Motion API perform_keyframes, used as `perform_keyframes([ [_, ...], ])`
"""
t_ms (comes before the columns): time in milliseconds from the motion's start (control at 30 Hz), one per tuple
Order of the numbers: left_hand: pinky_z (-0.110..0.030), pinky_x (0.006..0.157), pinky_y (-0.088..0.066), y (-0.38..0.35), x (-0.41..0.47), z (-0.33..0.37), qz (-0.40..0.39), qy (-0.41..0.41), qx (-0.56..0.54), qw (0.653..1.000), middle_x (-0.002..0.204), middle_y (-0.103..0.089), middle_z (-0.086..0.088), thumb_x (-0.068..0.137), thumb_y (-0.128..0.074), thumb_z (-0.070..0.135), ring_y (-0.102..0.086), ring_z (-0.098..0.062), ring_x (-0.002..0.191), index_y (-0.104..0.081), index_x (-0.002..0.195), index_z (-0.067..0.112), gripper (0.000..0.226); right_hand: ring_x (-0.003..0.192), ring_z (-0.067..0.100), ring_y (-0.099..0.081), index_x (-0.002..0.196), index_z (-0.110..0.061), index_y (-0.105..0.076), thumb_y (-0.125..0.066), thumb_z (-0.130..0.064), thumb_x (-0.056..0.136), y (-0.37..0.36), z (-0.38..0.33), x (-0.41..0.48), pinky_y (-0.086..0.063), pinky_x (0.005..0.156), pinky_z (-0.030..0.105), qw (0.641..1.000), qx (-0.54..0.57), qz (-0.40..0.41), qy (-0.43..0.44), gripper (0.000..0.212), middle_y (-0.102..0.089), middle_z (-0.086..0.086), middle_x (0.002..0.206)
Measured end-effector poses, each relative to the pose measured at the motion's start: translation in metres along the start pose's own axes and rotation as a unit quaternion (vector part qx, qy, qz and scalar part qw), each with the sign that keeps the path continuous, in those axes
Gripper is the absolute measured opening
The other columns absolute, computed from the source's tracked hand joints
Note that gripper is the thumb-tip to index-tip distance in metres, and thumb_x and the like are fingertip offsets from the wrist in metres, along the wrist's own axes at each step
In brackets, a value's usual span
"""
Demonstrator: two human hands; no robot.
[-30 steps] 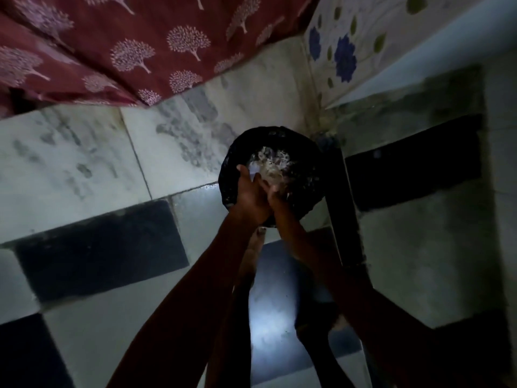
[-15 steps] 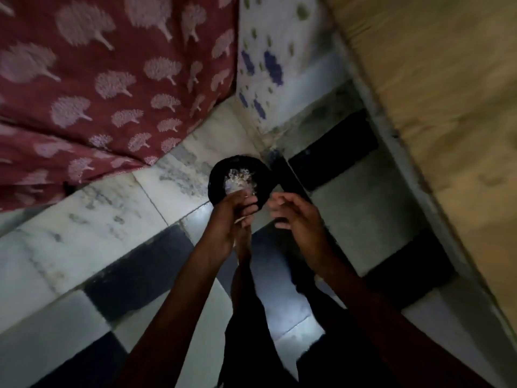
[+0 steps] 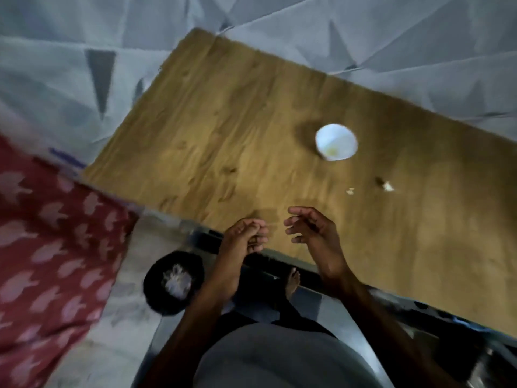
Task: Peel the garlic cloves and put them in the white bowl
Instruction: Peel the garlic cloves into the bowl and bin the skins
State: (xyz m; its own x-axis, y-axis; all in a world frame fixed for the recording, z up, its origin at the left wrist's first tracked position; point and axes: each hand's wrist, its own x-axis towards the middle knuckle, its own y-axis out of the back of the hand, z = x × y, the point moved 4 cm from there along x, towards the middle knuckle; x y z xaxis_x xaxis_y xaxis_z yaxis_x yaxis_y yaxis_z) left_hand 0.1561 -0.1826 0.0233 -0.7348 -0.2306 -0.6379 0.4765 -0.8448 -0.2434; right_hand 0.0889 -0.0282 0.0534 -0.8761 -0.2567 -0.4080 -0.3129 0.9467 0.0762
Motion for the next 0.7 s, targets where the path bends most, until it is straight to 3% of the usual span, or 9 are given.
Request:
perform_keyframes([
  [133, -0.017, 0.056, -0.047, -0.086, 0.035, 0.006, -0.018, -0.037, 0.07, 0.997, 0.079, -0.064, -0.007, 0.099, -0.048, 0.003, -0.063, -0.005, 0.057, -0.065, 0.089, 0.008, 0.02, 0.076, 0.016, -0.065, 0.106, -0.011, -0.07, -0.056, 0.002, 0.092, 0.086, -0.002, 0.021, -0.05, 0.068, 0.03, 0.998, 0.012, 0.059, 0.016, 0.023, -0.073, 0.01, 0.089],
  [233, -0.018, 0.068, -0.05, -0.136, 0.062, 0.008, -0.006, -0.122, 0.176, 0.977, 0.083, -0.069, -0.001, 0.094, -0.056, 0.002, -0.064, -0.001, 0.069, -0.07, 0.092, 0.005, 0.014, 0.076, 0.015, -0.067, 0.102, -0.016, -0.071, -0.057, -0.001, 0.092, 0.135, 0.004, 0.04, -0.051, 0.068, 0.03, 0.997, 0.006, 0.079, 0.012, 0.023, -0.074, 0.005, 0.087],
  [333, -0.02, 0.082, -0.049, -0.181, 0.091, 0.015, 0.0, -0.242, 0.348, 0.906, 0.09, -0.072, 0.007, 0.089, -0.062, 0.005, -0.063, 0.001, 0.083, -0.074, 0.091, 0.012, 0.014, 0.075, 0.016, -0.067, 0.102, -0.015, -0.071, -0.056, -0.001, 0.092, 0.171, 0.011, 0.06, -0.053, 0.068, 0.031, 0.996, -0.001, 0.091, 0.016, 0.022, -0.074, 0.004, 0.085],
  [433, -0.022, 0.096, -0.046, -0.22, 0.114, 0.016, -0.012, -0.313, 0.472, 0.824, 0.11, -0.07, 0.0, 0.087, -0.062, 0.0, -0.061, -0.007, 0.101, -0.071, 0.109, 0.012, 0.027, 0.075, 0.017, -0.067, 0.102, -0.013, -0.071, -0.056, -0.003, 0.094, 0.194, 0.018, 0.075, -0.053, 0.067, 0.03, 0.994, -0.002, 0.109, 0.01, 0.02, -0.074, 0.005, 0.085],
  [500, -0.024, 0.103, -0.04, -0.24, 0.124, 0.011, -0.042, -0.333, 0.548, 0.766, 0.124, -0.064, -0.003, 0.089, -0.059, -0.001, -0.056, -0.015, 0.116, -0.067, 0.119, 0.012, 0.034, 0.076, 0.018, -0.068, 0.102, -0.013, -0.071, -0.058, -0.007, 0.095, 0.206, 0.023, 0.085, -0.054, 0.067, 0.03, 0.993, -0.015, 0.115, 0.011, 0.017, -0.074, 0.004, 0.086],
  [600, -0.023, 0.103, -0.039, -0.248, 0.138, -0.004, -0.087, -0.34, 0.641, 0.682, 0.129, -0.06, -0.005, 0.092, -0.054, -0.001, -0.054, -0.021, 0.12, -0.068, 0.118, 0.01, 0.032, 0.075, 0.018, -0.069, 0.102, -0.012, -0.071, -0.06, -0.007, 0.094, 0.217, 0.027, 0.096, -0.055, 0.068, 0.035, 0.993, -0.021, 0.114, 0.025, 0.015, -0.073, 0.007, 0.088],
  [700, -0.03, 0.114, -0.031, -0.247, 0.146, -0.012, -0.085, -0.313, 0.703, 0.633, 0.144, -0.05, -0.005, 0.099, -0.045, 0.007, -0.044, -0.021, 0.133, -0.058, 0.132, 0.011, 0.036, 0.076, 0.017, -0.07, 0.104, -0.011, -0.07, -0.059, -0.006, 0.095, 0.224, 0.027, 0.103, -0.057, 0.069, 0.035, 0.991, -0.044, 0.122, 0.041, 0.015, -0.073, 0.005, 0.089],
])
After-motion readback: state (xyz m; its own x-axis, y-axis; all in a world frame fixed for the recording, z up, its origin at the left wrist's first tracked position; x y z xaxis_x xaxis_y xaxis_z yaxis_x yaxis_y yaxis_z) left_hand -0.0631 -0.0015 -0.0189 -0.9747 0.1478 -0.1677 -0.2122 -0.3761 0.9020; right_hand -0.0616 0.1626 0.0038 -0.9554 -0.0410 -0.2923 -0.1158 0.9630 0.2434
